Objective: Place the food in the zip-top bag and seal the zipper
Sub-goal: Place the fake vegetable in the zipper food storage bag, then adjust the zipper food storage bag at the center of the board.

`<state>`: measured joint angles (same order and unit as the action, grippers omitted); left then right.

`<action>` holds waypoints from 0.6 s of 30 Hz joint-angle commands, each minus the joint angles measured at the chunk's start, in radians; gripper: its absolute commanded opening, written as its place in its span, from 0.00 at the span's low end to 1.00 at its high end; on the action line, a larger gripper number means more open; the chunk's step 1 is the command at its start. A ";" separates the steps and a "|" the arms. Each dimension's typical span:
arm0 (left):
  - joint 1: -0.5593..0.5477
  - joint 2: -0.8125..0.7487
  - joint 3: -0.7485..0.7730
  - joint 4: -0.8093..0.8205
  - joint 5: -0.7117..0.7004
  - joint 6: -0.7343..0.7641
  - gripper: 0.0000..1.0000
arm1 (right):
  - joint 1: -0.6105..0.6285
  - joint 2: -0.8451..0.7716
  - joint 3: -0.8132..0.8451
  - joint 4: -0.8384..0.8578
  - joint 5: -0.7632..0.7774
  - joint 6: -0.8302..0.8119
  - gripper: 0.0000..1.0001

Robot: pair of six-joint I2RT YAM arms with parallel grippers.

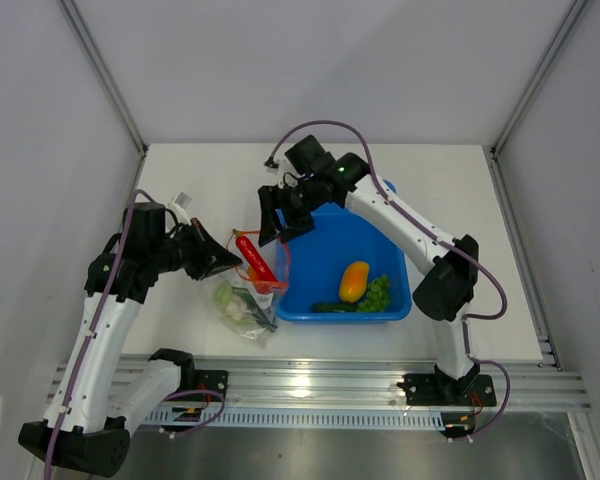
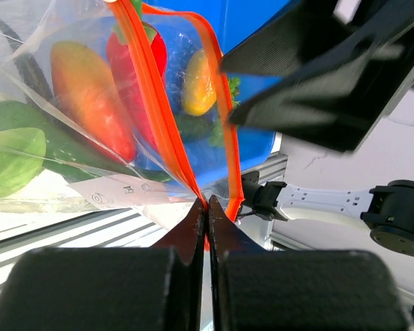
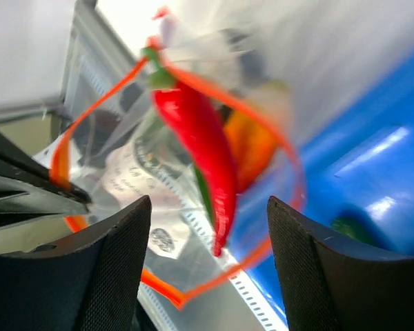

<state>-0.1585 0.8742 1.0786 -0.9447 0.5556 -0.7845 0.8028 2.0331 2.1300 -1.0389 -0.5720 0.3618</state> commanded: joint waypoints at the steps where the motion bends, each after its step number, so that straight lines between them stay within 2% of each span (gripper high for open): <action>1: -0.001 -0.020 0.004 0.037 0.040 0.005 0.00 | -0.048 -0.108 -0.010 0.010 0.116 0.008 0.69; 6: -0.001 -0.026 -0.011 0.043 0.043 0.001 0.01 | -0.086 -0.136 -0.082 -0.016 0.265 -0.014 0.65; 12: -0.001 -0.030 -0.009 0.040 0.041 0.002 0.01 | -0.079 -0.136 -0.163 0.058 0.149 -0.075 0.60; 18: -0.001 -0.034 -0.012 0.037 0.041 0.002 0.01 | -0.042 -0.080 -0.176 0.135 0.049 -0.077 0.56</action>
<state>-0.1585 0.8597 1.0653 -0.9443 0.5621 -0.7849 0.7376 1.9274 1.9438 -0.9848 -0.4461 0.3080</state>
